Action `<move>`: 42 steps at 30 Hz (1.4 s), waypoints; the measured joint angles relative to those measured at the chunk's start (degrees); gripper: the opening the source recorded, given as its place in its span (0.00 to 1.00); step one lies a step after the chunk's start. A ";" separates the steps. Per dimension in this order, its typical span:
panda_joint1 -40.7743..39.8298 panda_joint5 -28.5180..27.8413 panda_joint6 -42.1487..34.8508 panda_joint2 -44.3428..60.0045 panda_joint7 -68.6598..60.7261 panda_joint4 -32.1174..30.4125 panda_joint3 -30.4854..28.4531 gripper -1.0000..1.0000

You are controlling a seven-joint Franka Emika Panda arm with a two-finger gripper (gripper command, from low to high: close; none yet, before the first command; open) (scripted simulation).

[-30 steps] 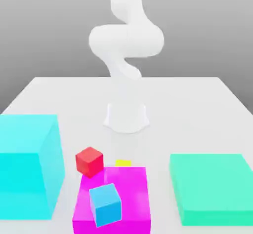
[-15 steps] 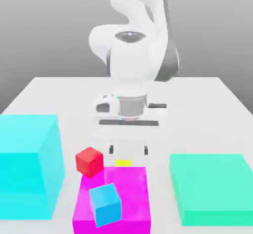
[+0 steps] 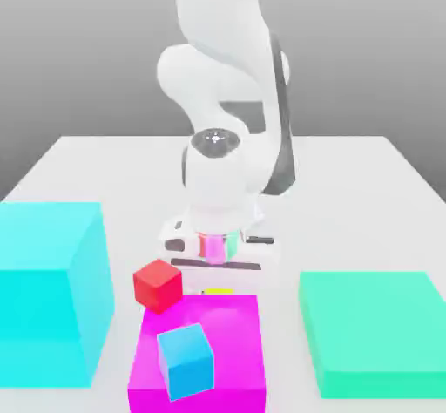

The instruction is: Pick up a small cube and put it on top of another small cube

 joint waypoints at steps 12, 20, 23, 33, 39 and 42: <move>0.40 1.19 -18.33 -18.25 -3.35 -0.62 0.37 0.00; 3.17 11.13 -30.78 -17.91 -21.89 1.92 -3.76 0.00; 3.83 15.47 -35.44 -17.76 -29.32 2.75 -4.97 0.00; 5.05 30.45 -51.57 -17.48 -54.29 6.01 -8.19 0.00; 4.74 38.00 -63.88 -19.08 -65.50 11.04 -10.62 0.00; 3.34 36.19 -68.35 -21.79 -60.34 15.78 -11.56 0.00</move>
